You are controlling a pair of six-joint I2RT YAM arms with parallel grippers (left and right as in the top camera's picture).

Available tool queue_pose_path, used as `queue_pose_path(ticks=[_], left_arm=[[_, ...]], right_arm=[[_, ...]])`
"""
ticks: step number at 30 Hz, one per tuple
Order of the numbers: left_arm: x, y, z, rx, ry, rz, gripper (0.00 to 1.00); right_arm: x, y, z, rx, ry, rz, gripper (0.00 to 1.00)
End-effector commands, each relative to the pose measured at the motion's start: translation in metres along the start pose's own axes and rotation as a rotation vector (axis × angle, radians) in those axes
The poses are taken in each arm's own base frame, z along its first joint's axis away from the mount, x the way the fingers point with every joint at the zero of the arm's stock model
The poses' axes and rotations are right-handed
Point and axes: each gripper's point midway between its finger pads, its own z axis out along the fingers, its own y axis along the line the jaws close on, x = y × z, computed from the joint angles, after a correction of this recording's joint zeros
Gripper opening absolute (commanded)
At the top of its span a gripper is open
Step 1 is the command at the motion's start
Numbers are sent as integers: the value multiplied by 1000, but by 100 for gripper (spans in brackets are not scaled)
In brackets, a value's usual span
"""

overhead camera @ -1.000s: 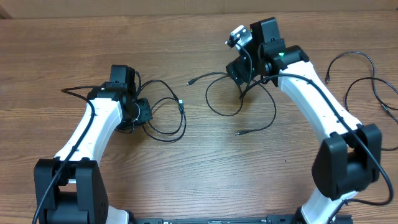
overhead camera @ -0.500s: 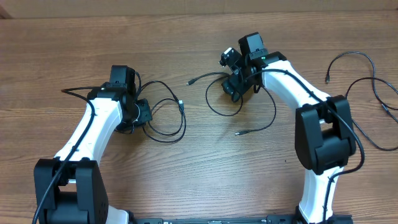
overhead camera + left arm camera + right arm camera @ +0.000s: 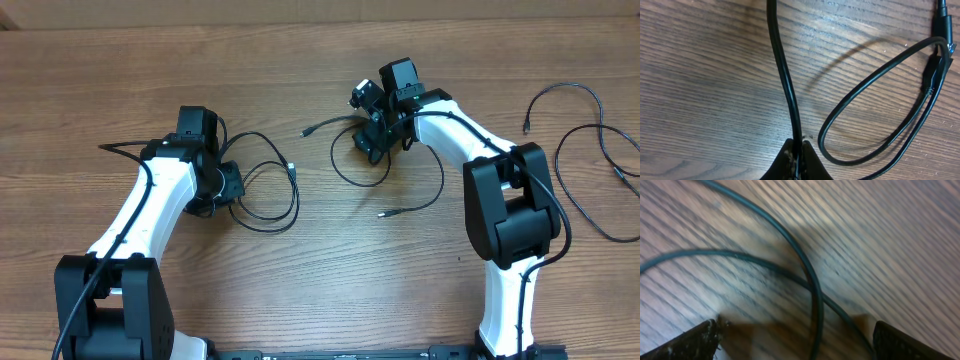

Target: Untangle cables

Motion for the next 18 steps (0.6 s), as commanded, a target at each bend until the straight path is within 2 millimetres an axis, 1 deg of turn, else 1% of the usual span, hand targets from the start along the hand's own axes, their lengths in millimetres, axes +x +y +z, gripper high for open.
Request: queue_pose_path(ticks=[1,3,5,8,10,13,16,18], left_arm=[[3,-1,2,2,18,5,4],[5,0,2,-1,24,5,4],[5,0,2,-2,27,5,4],[6,0,2,-2,27,4,4],[5,0,2,-2,27,5,4],[5,0,2,-3,26,5,4],[5,0,2,-3,26,5,4],[5,0,2,-3,26,5,4]], right_arm=[[9,-5,12,-4,10,29,96],[10,-11,14,5,4,50,96],[9,-22,13,22,-14,116,95],[14,-42,10,44,-35,297,92],[20,-50,8,31,-37,416,92],[27,-47,5,-60,-41,515,91],[29,-35,2,-160,-42,539,89],[31,-29,1,-188,-28,546,89]])
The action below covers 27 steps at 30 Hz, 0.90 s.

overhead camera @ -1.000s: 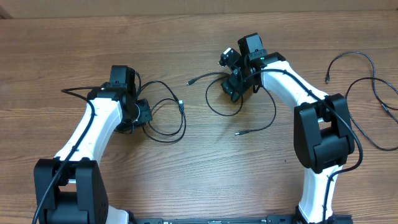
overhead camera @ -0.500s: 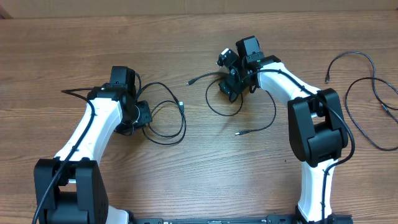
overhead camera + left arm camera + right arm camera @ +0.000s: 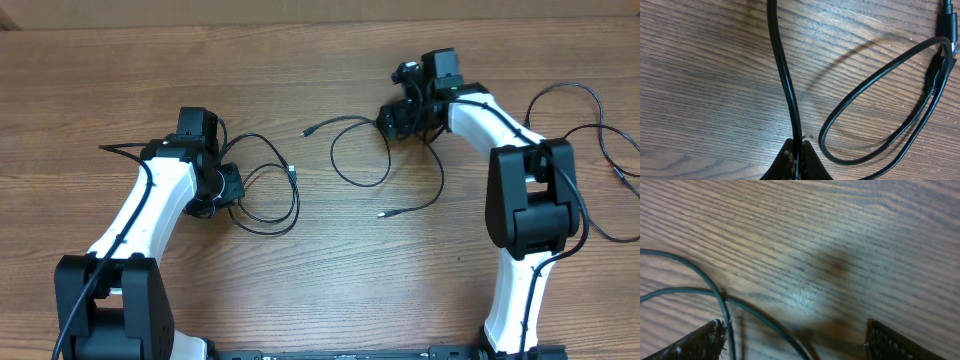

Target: Untangle cables

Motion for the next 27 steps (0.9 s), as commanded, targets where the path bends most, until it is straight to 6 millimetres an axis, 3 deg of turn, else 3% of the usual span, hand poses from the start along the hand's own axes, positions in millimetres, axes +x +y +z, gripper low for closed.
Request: queue_pose_path(ticks=[1,7,13,22,27], left_arm=[[2,-1,2,3,11,6,4],[1,-1,2,0,10,6,4],[2,-1,2,1,11,6,4],[2,-1,2,1,11,6,4],[2,-1,2,0,11,6,4]], right_arm=[[23,18,8,-103,73,89,89],[37,33,10,-113,141,82,89],[43,33,13,-47,172,54,90],[50,6,12,212,214,-9,91],[52,6,12,236,227,-20,92]])
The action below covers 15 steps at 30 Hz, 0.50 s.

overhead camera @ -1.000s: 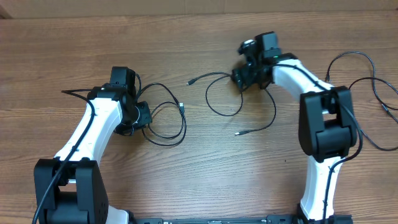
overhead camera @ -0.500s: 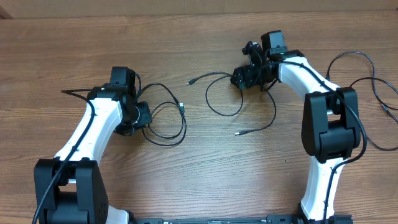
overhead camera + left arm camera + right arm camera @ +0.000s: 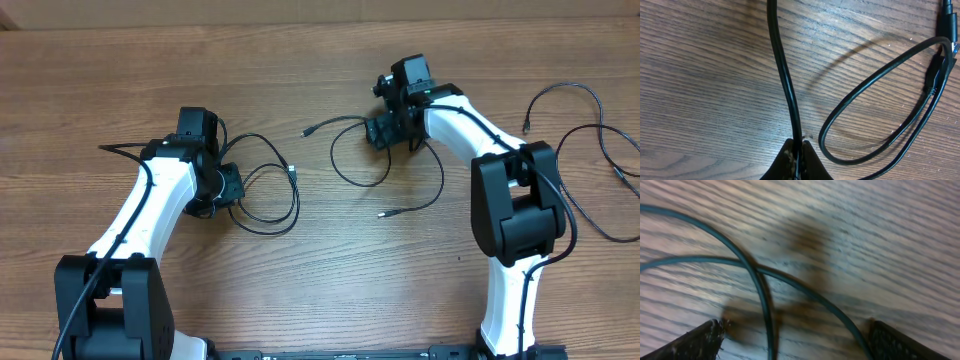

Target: Untangle cables

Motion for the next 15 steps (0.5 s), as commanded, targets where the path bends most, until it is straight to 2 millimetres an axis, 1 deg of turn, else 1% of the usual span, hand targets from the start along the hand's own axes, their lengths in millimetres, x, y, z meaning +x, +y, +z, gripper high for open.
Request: queue_pose_path(ticks=[1,5,8,10,14,15], left_arm=[[2,-1,2,1,11,6,4],[1,-1,2,0,10,7,4],[1,-1,2,0,9,7,4],[1,-1,2,0,9,7,4],[1,-1,2,0,10,7,4],[1,-1,2,0,10,7,4]], right_arm=[[28,-14,17,59,91,38,90],[32,-12,18,47,103,40,84],[37,-3,20,1,113,43,78],[41,2,22,-31,120,45,71],[47,5,23,-43,137,46,54],[48,5,23,-44,142,47,52]])
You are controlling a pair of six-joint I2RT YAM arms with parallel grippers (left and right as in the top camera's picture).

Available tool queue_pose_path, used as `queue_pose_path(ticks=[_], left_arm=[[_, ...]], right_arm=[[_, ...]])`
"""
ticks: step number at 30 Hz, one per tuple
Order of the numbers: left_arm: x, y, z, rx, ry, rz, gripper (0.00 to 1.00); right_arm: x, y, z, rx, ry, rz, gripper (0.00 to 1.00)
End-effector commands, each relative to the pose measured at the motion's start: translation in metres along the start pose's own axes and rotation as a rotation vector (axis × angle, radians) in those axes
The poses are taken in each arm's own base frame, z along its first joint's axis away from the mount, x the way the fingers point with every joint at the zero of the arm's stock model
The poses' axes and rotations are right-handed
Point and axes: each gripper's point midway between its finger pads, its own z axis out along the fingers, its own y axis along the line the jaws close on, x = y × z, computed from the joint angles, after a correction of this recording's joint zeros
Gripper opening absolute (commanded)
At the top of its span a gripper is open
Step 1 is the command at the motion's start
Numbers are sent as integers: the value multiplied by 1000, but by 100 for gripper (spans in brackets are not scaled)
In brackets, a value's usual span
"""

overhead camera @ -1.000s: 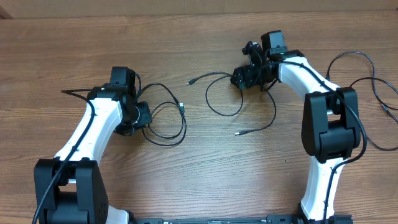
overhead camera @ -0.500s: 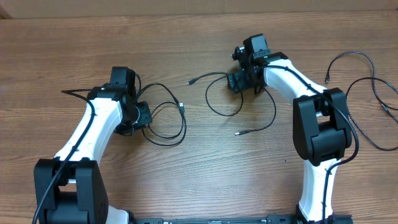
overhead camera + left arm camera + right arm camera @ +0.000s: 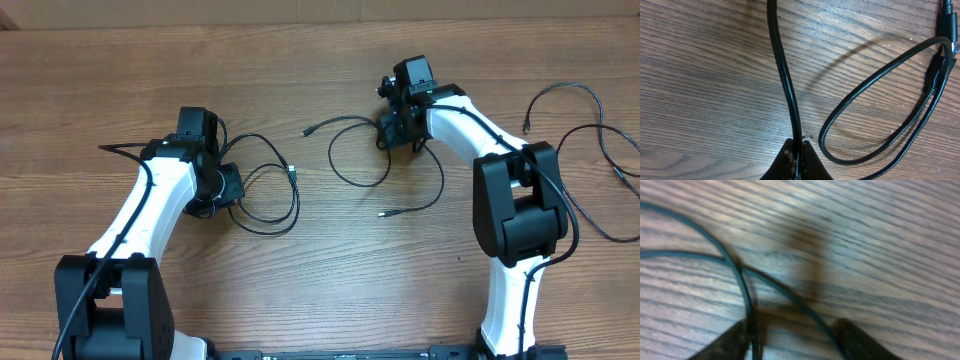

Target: Untangle cables

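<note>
Two black cables lie apart on the wooden table. The left cable [image 3: 270, 215] is coiled in loops [image 3: 865, 85], and my left gripper [image 3: 797, 142] is shut on one strand [image 3: 782, 75]; overhead that gripper [image 3: 222, 185] sits at the coil's left side. The middle cable [image 3: 332, 160] forms a loop with plug ends. My right gripper [image 3: 393, 135] is low over its upper right part. In the blurred right wrist view, two crossing strands [image 3: 742, 285] run between the fingers [image 3: 727, 345] of the right gripper [image 3: 795, 340], which is partly closed with a gap left.
More black cables lie at the far right, a loop [image 3: 560, 165] and a curved strand [image 3: 575, 90]. The middle cable's loose plug [image 3: 382, 214] lies near the table's centre. The table's back edge runs along the top.
The right gripper's fingers stand much closer together around the crossing strands, and it sits a touch further right. The left gripper and its cable have not moved.
The right gripper was wide open low over the middle cable's loop. Then it was further right, mostly over bare wood. Then it was back over the crossing strands, still wide, and now its fingers are narrowed around them. The left gripper stayed shut on its strand throughout.
</note>
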Motion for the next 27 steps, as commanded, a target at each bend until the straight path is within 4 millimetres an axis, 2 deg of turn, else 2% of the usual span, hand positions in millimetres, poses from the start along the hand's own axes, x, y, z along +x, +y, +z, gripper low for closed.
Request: queue_pose_path(ticks=[1,10,16,21,24,27], left_arm=[[1,-1,2,0,10,7,4],[1,-1,2,1,7,7,4],[0,-1,2,1,6,7,4],[1,-1,2,1,7,7,4],[1,-1,2,1,7,7,4],[1,-1,2,1,7,7,4]], right_arm=[[43,10,24,-53,130,23,50],[51,10,22,-56,164,26,25],[55,11,21,-57,183,27,17],[60,11,19,-59,206,29,16],[62,12,17,-61,217,30,6],[59,11,13,-58,218,49,4]])
